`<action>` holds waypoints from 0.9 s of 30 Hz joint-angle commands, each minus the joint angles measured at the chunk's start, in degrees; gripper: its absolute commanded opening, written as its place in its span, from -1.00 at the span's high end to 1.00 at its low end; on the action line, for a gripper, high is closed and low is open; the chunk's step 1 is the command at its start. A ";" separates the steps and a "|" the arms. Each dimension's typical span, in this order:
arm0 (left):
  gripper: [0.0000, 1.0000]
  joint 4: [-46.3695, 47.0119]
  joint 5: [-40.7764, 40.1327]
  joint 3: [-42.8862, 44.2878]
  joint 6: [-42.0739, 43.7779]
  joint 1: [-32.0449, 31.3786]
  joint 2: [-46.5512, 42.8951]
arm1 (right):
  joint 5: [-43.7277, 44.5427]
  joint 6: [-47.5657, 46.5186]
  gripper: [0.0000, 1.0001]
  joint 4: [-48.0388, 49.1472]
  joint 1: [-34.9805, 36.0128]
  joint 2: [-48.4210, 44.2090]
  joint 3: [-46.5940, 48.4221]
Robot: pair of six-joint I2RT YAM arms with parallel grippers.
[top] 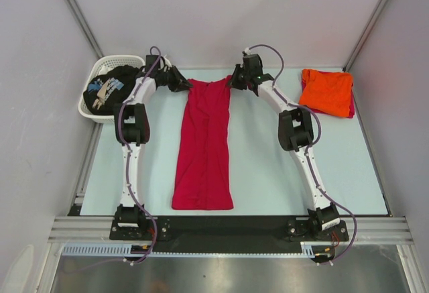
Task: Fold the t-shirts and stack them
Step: Grab the bottom of the folded rectangular tshirt with both arms
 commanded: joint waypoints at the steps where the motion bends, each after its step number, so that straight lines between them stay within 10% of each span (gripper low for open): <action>1: 0.51 2.04 2.41 0.29 -1.17 -0.26 -0.63 | 5.04 -0.99 0.82 2.43 -1.09 -0.11 4.10; 2: 0.16 1.43 2.15 -0.07 -0.91 -0.26 -0.81 | 4.87 -0.73 0.75 1.81 -1.44 0.69 5.15; 3: -0.81 0.99 1.97 -0.33 -0.30 -0.26 -1.07 | 4.95 -0.38 0.47 1.02 -1.53 1.30 4.99; 4: -0.99 0.81 2.06 -0.33 0.05 -0.17 -1.25 | 5.65 -0.64 0.29 0.75 -1.79 1.13 4.29; 12: -0.99 -1.38 1.18 -0.51 2.17 0.97 -7.39 | 10.39 -6.43 -0.98 -1.44 -2.76 -8.00 -6.69; 27: -0.99 3.96 1.97 -4.83 -0.79 -2.63 -15.68 | 0.39 -1.62 -0.98 -4.26 -3.55 -12.95 -11.03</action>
